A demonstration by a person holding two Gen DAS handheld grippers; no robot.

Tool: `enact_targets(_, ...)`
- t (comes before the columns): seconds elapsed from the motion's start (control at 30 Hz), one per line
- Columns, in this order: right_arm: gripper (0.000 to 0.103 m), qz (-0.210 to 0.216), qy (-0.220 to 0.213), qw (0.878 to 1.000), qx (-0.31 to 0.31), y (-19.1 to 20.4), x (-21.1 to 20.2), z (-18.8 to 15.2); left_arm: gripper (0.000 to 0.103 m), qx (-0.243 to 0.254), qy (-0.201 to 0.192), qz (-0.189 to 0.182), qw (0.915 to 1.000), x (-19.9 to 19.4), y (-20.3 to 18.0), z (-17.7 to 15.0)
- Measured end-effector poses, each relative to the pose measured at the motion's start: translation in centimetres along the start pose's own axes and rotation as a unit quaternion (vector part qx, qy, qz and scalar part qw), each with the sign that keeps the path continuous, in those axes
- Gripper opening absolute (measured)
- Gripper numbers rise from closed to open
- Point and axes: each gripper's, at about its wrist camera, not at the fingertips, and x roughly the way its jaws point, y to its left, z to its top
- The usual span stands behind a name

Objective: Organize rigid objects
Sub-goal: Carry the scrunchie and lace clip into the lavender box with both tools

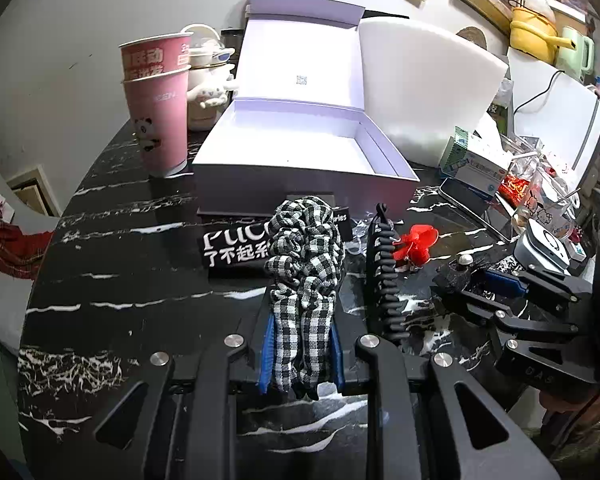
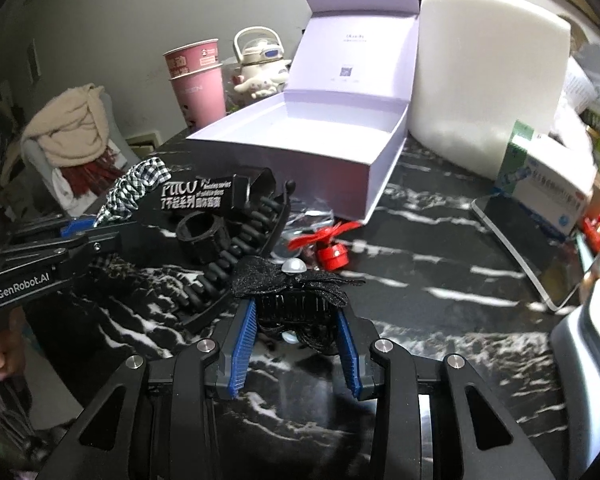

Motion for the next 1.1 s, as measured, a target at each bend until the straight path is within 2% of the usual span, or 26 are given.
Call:
enact_targets(0.33,0.037,-0.001,-0.001,1.0,0.003,-0.7,-0.4,2.2,0.022,0.009,0.001,-0.014,0.9999,-0.1,-0.8,2.7)
enact_targets(1.1,0.037,-0.011,-0.008,1.0,0.007,-3.7,0.2,9.0,0.022,0.025,-0.006,-0.009,0.9996,2.0,-0.6,11.4)
